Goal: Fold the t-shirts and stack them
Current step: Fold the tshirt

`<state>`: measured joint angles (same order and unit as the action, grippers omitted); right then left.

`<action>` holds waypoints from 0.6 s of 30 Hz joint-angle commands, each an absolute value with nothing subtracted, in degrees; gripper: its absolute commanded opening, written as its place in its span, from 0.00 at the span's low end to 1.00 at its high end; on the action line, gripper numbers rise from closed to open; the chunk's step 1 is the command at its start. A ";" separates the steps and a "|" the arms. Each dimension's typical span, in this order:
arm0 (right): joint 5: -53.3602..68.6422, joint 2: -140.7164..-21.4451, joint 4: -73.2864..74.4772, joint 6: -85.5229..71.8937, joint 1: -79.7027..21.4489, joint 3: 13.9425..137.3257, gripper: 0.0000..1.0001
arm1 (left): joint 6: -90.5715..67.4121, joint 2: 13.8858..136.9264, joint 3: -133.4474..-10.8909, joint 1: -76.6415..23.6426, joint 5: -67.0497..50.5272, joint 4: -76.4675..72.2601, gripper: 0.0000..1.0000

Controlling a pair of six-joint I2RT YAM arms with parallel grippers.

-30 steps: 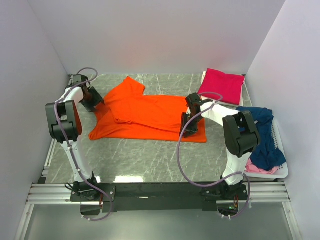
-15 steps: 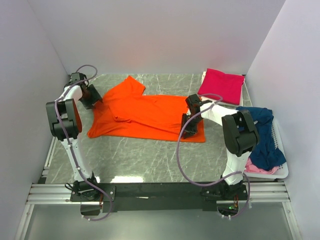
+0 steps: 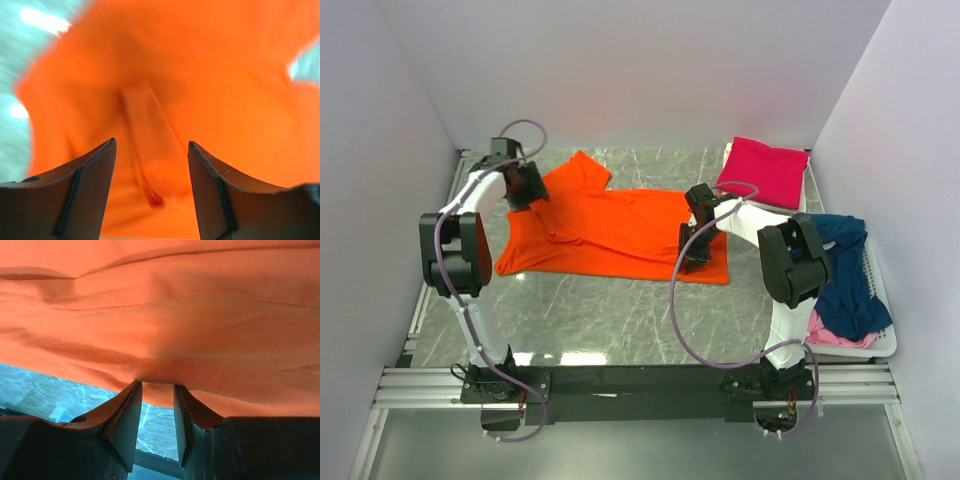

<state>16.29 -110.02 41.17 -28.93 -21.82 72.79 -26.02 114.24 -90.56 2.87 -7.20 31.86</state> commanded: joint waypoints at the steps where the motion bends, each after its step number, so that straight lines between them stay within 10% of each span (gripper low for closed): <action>1: 14.85 -109.25 41.75 -28.74 -22.76 75.15 0.39 | -23.82 109.52 -86.06 -1.56 -4.22 35.59 0.65; 18: 14.85 -105.65 40.70 -29.71 -22.94 71.63 0.39 | -23.73 108.54 -77.26 -5.10 -6.94 34.19 0.57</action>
